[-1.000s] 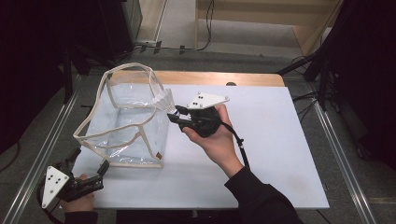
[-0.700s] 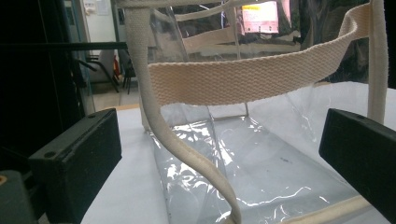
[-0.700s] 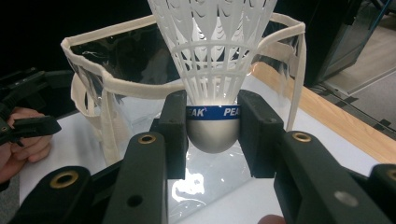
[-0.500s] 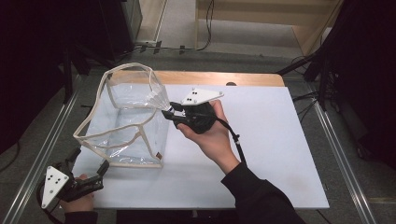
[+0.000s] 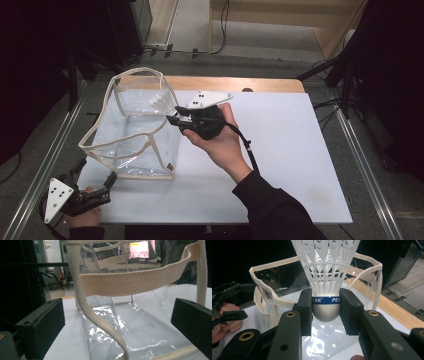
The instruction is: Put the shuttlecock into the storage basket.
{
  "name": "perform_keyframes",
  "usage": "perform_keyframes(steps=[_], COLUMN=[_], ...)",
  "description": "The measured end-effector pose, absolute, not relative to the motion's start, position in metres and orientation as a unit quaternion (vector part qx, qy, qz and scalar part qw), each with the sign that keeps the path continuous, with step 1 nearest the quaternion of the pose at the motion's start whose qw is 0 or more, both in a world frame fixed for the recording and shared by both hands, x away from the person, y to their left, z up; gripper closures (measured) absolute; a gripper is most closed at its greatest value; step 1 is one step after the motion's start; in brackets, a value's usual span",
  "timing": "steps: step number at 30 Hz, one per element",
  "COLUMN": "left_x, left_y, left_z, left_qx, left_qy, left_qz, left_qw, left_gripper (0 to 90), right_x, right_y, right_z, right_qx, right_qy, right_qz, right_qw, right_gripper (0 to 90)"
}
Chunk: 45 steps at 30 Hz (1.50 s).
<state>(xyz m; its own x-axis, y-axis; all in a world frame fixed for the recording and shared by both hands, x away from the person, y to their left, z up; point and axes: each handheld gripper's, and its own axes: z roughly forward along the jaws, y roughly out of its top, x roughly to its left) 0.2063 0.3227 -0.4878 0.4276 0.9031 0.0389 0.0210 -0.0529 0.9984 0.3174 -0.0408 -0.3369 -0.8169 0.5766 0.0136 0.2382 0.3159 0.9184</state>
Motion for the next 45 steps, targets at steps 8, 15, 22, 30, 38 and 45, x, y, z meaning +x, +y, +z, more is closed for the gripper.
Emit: perform_keyframes(steps=[8,15,22,30,38,45], left_x=[0.206,0.206,0.206,0.206,0.206,0.206], left_y=[0.323,0.323,0.324,0.324,0.324,0.324], left_z=[-0.488,-0.488,-0.488,-0.488,-0.488,-0.488], left_qx=[0.616,0.616,0.616,0.616,0.616,0.616], left_qy=[0.375,0.374,0.374,0.374,0.373,0.373], left_qz=[0.381,0.381,0.382,0.381,0.381,0.381], left_qw=[0.578,0.579,0.578,0.579,0.579,0.580], left_gripper=[0.0,0.0,0.0,0.0,0.0,0.0], right_x=[0.320,0.323,0.327,0.332,0.335,0.338], right_y=[-0.030,-0.017,-0.004,0.008,0.017,0.023], right_z=[-0.332,-0.326,-0.325,-0.327,-0.331,-0.333], right_qx=[0.247,0.239,0.233,0.229,0.230,0.234], right_qy=[0.799,0.803,0.810,0.817,0.825,0.832], right_qz=[0.525,0.524,0.517,0.508,0.497,0.486], right_qw=[0.160,0.156,0.152,0.146,0.141,0.131], right_gripper=[63.2,63.2,63.2,63.2,63.2,63.2])
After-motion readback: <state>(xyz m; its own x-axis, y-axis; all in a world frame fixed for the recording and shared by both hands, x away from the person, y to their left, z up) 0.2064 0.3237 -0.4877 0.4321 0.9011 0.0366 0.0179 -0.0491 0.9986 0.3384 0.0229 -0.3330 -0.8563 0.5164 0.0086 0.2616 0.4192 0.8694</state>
